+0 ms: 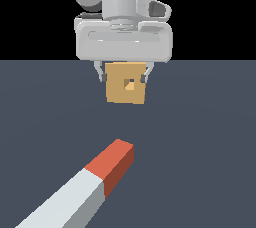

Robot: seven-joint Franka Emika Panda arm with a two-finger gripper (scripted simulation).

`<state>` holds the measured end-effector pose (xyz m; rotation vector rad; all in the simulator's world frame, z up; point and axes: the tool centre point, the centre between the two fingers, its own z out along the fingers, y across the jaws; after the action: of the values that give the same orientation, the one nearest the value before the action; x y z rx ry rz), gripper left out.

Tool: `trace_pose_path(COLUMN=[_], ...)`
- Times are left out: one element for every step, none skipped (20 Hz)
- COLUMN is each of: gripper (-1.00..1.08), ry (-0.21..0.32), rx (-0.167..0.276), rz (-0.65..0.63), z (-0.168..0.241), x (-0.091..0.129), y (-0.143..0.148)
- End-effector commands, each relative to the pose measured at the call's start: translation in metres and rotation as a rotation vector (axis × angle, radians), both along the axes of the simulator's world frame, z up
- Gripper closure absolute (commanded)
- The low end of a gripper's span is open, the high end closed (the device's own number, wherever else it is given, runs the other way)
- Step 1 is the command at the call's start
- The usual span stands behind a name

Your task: Insert the peg into the horizontal hole in a box.

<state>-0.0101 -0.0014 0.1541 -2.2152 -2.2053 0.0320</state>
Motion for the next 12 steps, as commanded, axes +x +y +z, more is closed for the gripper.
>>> trace_pose_path(gripper=[-0.92, -0.92, -0.92, -0.92, -0.92, -0.92, -0.92, -0.92, -0.92, -0.92, -0.92, -0.92], ry=[0.0, 0.0, 0.0, -0.001, -0.001, -0.002, -0.003, -0.004, -0.005, -0.007, -0.008, -0.01], rx=[0.0, 0.0, 0.0, 0.0, -0.001, -0.001, -0.001, -0.002, -0.002, -0.002, -0.003, -0.003], rz=[0.0, -0.002, -0.007, -0.015, -0.027, -0.042, -0.061, -0.083, -0.107, -0.135, -0.166, -0.199], z=[0.0, 0.0, -0.001, -0.002, -0.004, -0.006, -0.009, -0.013, -0.016, -0.021, -0.025, -0.03], x=[0.0, 0.0, 0.0, 0.0, -0.001, -0.001, -0.002, -0.003, -0.004, -0.006, -0.008, -0.011], y=[0.0, -0.001, -0.003, -0.006, -0.011, -0.017, -0.024, -0.032, -0.042, -0.053, -0.064, -0.077])
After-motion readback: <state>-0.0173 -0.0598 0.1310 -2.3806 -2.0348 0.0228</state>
